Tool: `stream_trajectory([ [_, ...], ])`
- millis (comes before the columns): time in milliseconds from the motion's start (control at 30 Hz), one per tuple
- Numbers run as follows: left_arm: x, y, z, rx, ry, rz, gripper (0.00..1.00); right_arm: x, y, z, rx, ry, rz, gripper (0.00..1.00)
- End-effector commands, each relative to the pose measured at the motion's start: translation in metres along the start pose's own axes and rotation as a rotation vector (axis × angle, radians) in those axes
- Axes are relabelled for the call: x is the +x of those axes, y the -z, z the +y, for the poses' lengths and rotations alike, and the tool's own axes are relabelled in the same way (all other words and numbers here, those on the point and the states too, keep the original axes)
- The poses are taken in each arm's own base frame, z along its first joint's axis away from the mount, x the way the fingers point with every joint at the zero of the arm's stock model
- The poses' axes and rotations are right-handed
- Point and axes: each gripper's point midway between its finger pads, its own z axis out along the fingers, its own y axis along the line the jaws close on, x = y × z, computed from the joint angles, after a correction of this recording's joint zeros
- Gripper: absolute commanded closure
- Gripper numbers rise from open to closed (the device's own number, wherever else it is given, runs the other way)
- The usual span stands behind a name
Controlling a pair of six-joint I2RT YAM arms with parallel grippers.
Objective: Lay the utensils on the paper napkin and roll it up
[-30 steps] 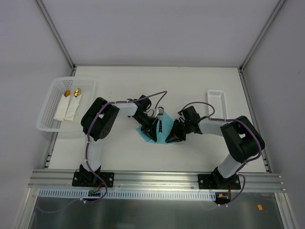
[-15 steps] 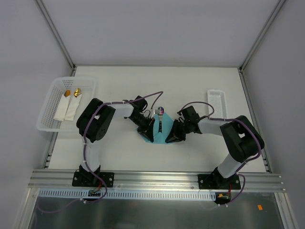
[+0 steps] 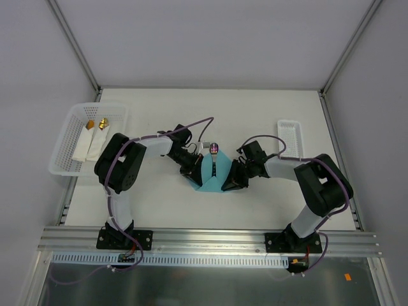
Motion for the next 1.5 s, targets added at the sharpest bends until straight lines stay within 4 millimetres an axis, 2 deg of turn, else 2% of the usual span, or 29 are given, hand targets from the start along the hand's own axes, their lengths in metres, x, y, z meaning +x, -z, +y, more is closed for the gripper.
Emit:
stream_trajectory([
  [0,-0.017,0.024,-0.037,0.054,-0.161,-0.072,0.95,-0.003,-0.002,-0.015,0.074,0.011,-0.006,0.85],
  [167,-0.022,0.020,-0.049,0.058,-0.191,-0.073,0.95,-0.006,-0.002,-0.011,0.066,0.014,-0.009,0.85],
  [467,-0.019,-0.003,-0.039,0.047,-0.144,-0.051,0.95,-0.007,-0.002,-0.009,0.061,0.015,-0.007,0.85],
  [767,-0.022,-0.015,-0.035,0.054,-0.131,-0.037,0.95,-0.008,-0.003,-0.009,0.060,0.015,-0.006,0.85],
  [1000,-0.020,-0.026,-0.015,0.005,-0.047,-0.013,0.98,-0.009,-0.002,-0.004,0.049,0.019,-0.006,0.85],
  [1167,-0.021,-0.028,0.000,-0.038,0.011,-0.017,1.00,-0.010,0.005,0.005,0.032,0.031,-0.016,0.84],
  [1300,-0.020,-0.029,0.003,-0.042,0.032,-0.014,1.00,-0.014,0.021,0.020,-0.004,0.038,-0.063,0.77],
  [1333,-0.021,-0.029,0.003,-0.044,0.032,-0.014,1.00,-0.014,0.024,0.023,-0.009,0.040,-0.074,0.73],
  [1367,-0.020,-0.029,0.003,-0.042,0.035,-0.013,1.00,-0.014,0.028,0.023,-0.006,0.036,-0.089,0.66],
  [1467,-0.020,-0.029,0.003,-0.045,0.035,-0.013,1.00,-0.016,0.044,0.030,-0.022,0.030,-0.146,0.55],
])
